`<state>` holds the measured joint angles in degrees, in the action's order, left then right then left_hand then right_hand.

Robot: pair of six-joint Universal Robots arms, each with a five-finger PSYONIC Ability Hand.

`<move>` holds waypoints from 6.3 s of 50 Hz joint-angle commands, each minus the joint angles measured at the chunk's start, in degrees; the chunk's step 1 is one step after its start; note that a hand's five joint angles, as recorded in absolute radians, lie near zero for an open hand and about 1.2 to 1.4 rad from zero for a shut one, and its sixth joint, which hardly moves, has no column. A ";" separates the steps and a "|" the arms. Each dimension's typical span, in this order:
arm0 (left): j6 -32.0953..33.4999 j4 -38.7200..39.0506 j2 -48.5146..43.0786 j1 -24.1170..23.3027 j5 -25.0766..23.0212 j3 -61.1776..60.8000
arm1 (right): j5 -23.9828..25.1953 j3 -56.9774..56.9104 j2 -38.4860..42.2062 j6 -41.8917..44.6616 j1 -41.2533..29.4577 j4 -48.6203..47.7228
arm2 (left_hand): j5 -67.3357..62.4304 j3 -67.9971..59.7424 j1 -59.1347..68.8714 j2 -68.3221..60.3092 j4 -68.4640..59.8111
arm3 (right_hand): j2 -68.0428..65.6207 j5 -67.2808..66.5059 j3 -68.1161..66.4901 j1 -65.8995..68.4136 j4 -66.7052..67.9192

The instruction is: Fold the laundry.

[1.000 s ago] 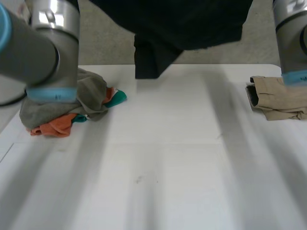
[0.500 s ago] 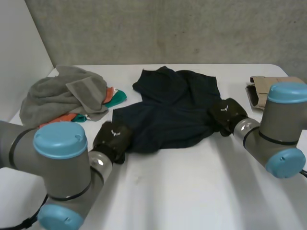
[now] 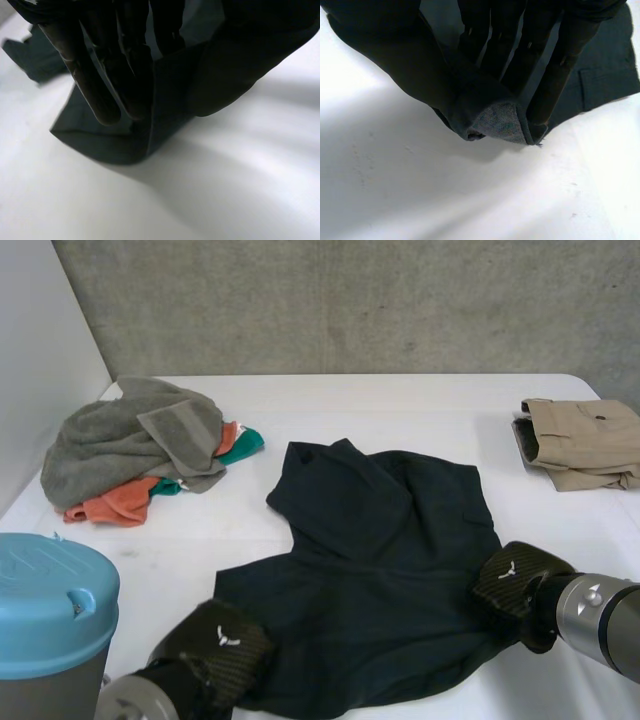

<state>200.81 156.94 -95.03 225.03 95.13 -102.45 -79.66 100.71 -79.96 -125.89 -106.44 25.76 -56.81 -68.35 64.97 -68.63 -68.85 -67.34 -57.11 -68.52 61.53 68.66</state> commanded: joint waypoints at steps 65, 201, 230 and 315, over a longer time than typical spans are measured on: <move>-3.33 15.60 3.31 5.77 6.47 15.70 | -10.52 -2.93 -20.66 -12.72 -1.05 -19.90 | -13.19 -11.65 15.03 -11.37 -11.15 | -12.66 -12.89 -11.48 18.47 11.34; 15.75 61.03 -55.17 12.54 -1.88 54.63 | -12.81 -27.92 36.61 -2.69 -4.57 -63.81 | -13.19 -11.65 15.03 -11.37 -11.15 | -12.66 -12.89 -11.48 18.47 11.34; 7.93 61.47 -36.20 10.60 -1.44 26.52 | -2.61 -15.28 20.01 -36.62 3.26 -24.00 | 56.81 58.35 -54.97 58.63 58.85 | 51.38 51.15 52.56 -45.57 -52.70; -5.26 26.41 -45.68 4.10 -8.12 50.42 | 7.67 -28.63 26.16 -46.38 0.10 -23.48 | 55.26 56.79 -53.41 57.07 57.29 | 57.34 57.11 58.52 -51.53 -58.66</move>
<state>195.11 189.03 -137.47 228.70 86.11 -54.59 -72.46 75.98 -61.19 -172.52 -105.19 0.98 -2.80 -12.04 11.84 -11.62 -11.72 -12.33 -2.67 -12.15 13.00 12.11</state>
